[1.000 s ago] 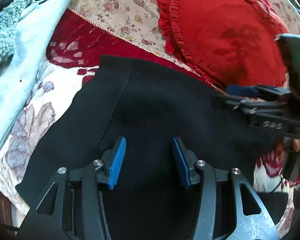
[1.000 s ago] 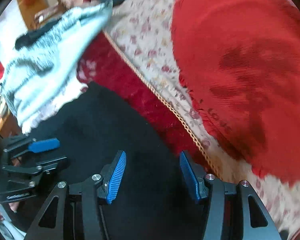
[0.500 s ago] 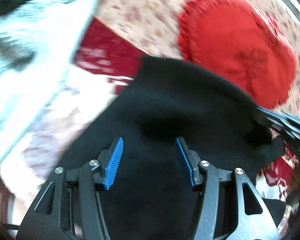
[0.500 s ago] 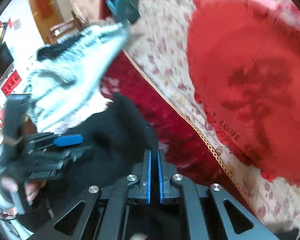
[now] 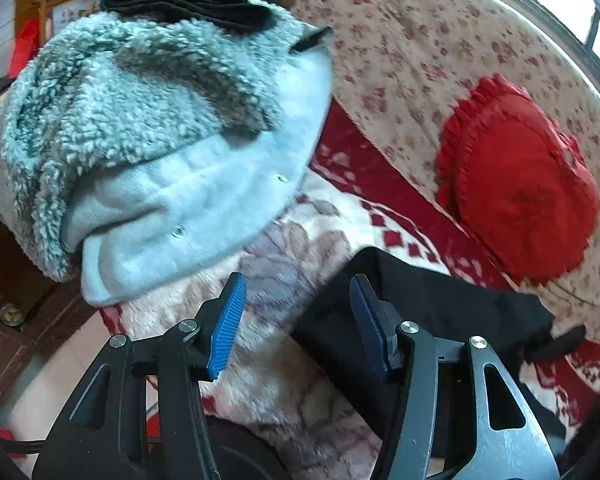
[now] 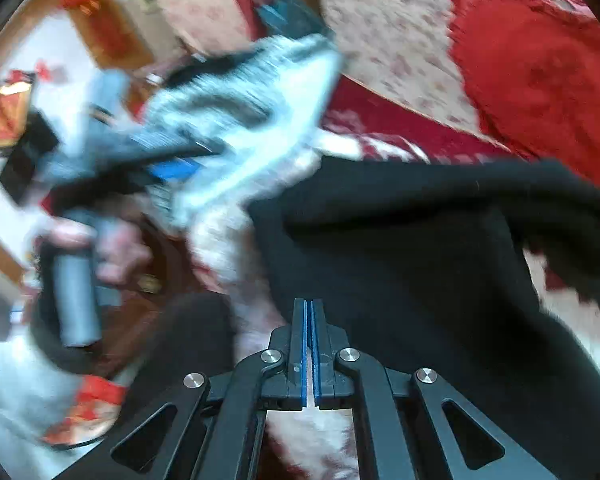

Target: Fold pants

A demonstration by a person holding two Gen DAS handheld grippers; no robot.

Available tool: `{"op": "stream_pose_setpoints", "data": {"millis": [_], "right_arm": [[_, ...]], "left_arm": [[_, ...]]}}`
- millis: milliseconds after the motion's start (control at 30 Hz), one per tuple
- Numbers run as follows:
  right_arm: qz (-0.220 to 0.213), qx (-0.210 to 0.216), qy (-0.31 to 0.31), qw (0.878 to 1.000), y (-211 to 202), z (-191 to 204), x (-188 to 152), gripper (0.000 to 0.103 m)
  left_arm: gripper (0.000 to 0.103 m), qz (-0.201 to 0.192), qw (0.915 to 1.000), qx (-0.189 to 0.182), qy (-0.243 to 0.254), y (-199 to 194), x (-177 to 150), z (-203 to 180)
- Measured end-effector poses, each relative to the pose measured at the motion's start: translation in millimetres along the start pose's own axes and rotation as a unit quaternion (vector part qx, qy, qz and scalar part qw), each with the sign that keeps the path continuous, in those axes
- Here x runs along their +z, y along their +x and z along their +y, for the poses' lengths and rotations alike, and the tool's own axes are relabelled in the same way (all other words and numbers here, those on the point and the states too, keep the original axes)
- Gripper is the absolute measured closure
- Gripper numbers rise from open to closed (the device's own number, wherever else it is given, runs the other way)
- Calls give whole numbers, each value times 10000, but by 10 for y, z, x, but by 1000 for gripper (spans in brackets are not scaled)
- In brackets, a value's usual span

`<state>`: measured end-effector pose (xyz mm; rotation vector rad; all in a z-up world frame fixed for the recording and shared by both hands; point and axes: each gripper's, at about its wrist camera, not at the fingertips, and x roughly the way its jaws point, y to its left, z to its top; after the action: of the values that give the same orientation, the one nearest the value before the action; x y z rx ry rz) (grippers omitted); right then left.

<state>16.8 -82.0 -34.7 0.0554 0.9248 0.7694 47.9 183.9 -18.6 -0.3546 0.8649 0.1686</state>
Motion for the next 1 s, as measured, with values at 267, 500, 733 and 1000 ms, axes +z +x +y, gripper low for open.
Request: {"op": "stream_pose_setpoints", "data": {"millis": [267, 500, 733, 1000], "right_arm": [[-815, -609, 720, 9922, -600, -567, 300, 62], [-189, -1959, -379, 9797, -717, -1003, 617, 60], [365, -2248, -1534, 9615, -471, -1263, 634, 60], [642, -2031, -1533, 9649, -302, -1656, 692, 60]], "left_arm": [[49, 700, 9943, -805, 7, 37, -330, -342], [36, 1449, 9744, -1686, -328, 148, -533, -794], [35, 2265, 9460, -1994, -1187, 550, -603, -981], [32, 2176, 9461, -1869, -1500, 739, -390, -1081]]}}
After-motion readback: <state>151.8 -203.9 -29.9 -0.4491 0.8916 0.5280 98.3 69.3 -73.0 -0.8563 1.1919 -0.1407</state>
